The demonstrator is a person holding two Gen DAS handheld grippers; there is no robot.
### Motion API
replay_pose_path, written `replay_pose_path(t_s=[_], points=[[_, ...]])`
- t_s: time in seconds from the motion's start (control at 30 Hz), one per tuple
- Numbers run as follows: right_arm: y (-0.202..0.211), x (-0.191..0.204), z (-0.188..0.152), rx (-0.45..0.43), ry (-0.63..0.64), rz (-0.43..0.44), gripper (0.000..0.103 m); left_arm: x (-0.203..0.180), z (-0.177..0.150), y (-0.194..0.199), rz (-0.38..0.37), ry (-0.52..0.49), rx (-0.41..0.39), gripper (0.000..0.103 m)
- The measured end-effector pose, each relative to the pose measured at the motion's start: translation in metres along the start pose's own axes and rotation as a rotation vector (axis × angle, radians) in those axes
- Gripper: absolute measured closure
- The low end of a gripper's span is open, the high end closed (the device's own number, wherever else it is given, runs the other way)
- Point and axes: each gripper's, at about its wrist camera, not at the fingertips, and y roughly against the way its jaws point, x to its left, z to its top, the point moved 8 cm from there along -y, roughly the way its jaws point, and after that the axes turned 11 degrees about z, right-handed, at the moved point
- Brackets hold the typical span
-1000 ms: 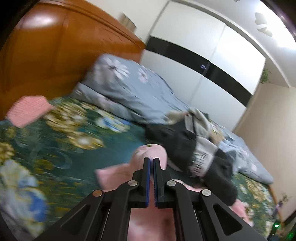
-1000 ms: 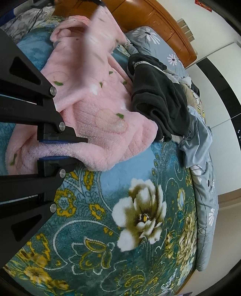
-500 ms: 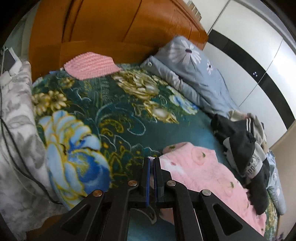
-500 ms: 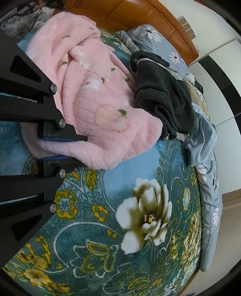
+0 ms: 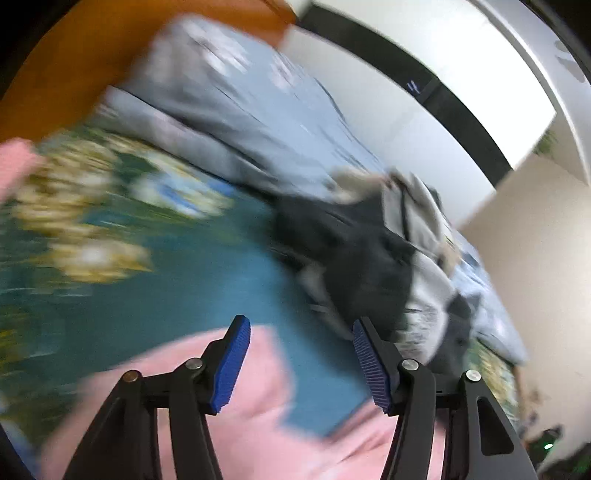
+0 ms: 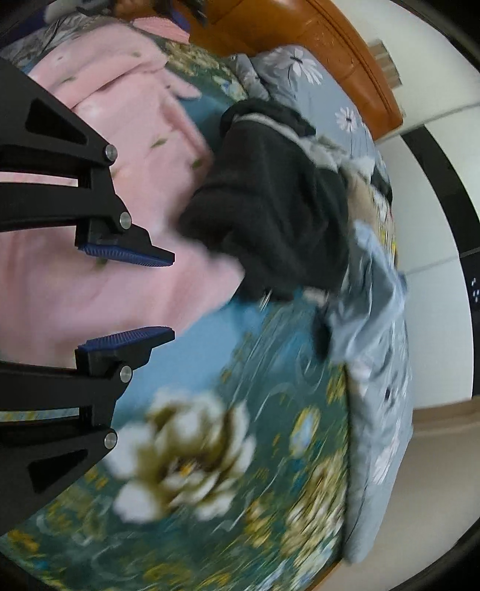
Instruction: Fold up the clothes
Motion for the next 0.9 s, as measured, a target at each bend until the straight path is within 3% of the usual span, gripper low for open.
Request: replay_pose_path(t_s=[0.1,0.23,0.33,0.57,0.8,0.9], points=[[-0.015,0.012,0.001,0.015,0.010,0.022,0.068,-0.039,-0.001,-0.053,-0.071,0.032,0.090,0.041],[-0.021,0.001,-0.007,0.035,0.004,-0.006,0.068,-0.078,-0.012,-0.094,-0.135,0.078,0.149,0.036],[-0.022,-0.007,-0.012,0.043,-0.008,-0.006,0.068,-0.097,-0.017,-0.102,-0.097,0.060,0.130,0.025],[-0.025,-0.011,-0.015,0.040,0.000,0.006,0.068,-0.111,-0.051,-0.095,0.026,0.060,0.132,0.023],[-0.027,-0.015,-0.021,0.043,-0.004,0.012,0.068,-0.119,-0.087,-0.096,0.034,0.132,0.206,0.022],[-0.027,-0.015,-0.023,0.041,-0.003,0.014,0.068,-0.121,-0.104,-0.098,-0.001,0.199,0.258,0.022]])
